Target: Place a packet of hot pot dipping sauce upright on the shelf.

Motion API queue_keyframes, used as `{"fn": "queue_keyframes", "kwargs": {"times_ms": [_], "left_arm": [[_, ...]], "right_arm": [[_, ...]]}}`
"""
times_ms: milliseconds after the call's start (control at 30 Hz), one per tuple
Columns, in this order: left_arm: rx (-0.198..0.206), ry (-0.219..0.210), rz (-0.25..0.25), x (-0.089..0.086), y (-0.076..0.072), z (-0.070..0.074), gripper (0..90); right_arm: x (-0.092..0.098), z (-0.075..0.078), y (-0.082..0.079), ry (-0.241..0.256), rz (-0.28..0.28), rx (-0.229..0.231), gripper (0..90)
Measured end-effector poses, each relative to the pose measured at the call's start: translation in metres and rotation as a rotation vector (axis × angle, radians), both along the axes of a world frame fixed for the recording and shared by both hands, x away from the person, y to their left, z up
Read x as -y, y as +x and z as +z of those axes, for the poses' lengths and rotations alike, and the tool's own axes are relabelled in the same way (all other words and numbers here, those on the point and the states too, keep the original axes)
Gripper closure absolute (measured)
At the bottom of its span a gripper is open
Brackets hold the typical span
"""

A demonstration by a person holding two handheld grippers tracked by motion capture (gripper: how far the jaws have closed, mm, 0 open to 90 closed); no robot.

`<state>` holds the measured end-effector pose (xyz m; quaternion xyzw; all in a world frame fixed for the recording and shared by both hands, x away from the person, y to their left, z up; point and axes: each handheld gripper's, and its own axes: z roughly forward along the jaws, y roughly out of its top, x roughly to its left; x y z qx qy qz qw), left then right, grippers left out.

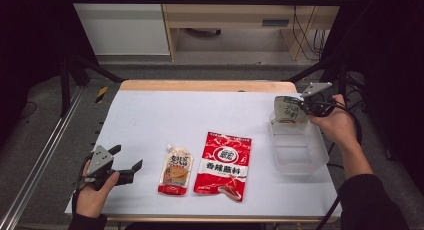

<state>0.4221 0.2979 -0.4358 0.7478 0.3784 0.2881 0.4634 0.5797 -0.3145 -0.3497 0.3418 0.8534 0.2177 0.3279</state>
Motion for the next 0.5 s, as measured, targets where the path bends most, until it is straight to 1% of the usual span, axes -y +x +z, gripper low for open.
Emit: {"fn": "queue_keyframes", "kwargs": {"times_ms": [67, 100, 133, 200, 267, 300, 333, 400, 433, 500], "left_arm": [[-0.003, 0.002, -0.003, 0.0006, -0.0002, -0.0004, 8.0], [-0.003, 0.002, -0.003, 0.0006, -0.0002, -0.0004, 8.0], [-0.005, 0.001, -0.004, 0.0005, -0.0002, -0.0005, 8.0], [-0.008, -0.001, -0.005, 0.0001, 0.0002, -0.0008, 8.0], [-0.008, -0.003, -0.002, -0.0004, 0.0004, -0.0011, 8.0], [-0.008, -0.002, -0.001, -0.0006, 0.0004, -0.0011, 8.0], [-0.008, -0.002, -0.001, -0.0008, 0.0003, -0.0011, 8.0], [-0.008, -0.001, -0.001, -0.001, 0.0003, -0.0011, 8.0], [-0.008, -0.002, 0.0, -0.0012, 0.0003, -0.001, 8.0], [-0.008, -0.001, 0.0, -0.0012, 0.0004, -0.0011, 8.0]], "right_arm": [[0.0016, -0.0018, 0.0012, 0.007, -0.02, 0.007, 84.3], [0.0016, -0.0018, 0.0012, 0.007, -0.02, 0.007, 84.3], [0.0043, -0.0038, 0.0032, 0.018, -0.047, 0.014, 80.9], [0.0051, -0.005, 0.0047, 0.025, -0.063, 0.016, 78.0], [0.0062, -0.0051, 0.0066, 0.02, -0.08, 0.023, 73.4], [0.0062, -0.0051, 0.0066, 0.02, -0.08, 0.023, 73.4], [0.0072, -0.0048, 0.008, 0.024, -0.103, 0.028, 65.8], [0.0083, -0.0051, 0.0086, 0.018, -0.13, 0.034, 56.4], [0.0083, -0.0051, 0.0086, 0.018, -0.13, 0.034, 56.4], [0.0081, -0.0058, 0.0076, 0.022, -0.148, 0.046, 48.2]]}}
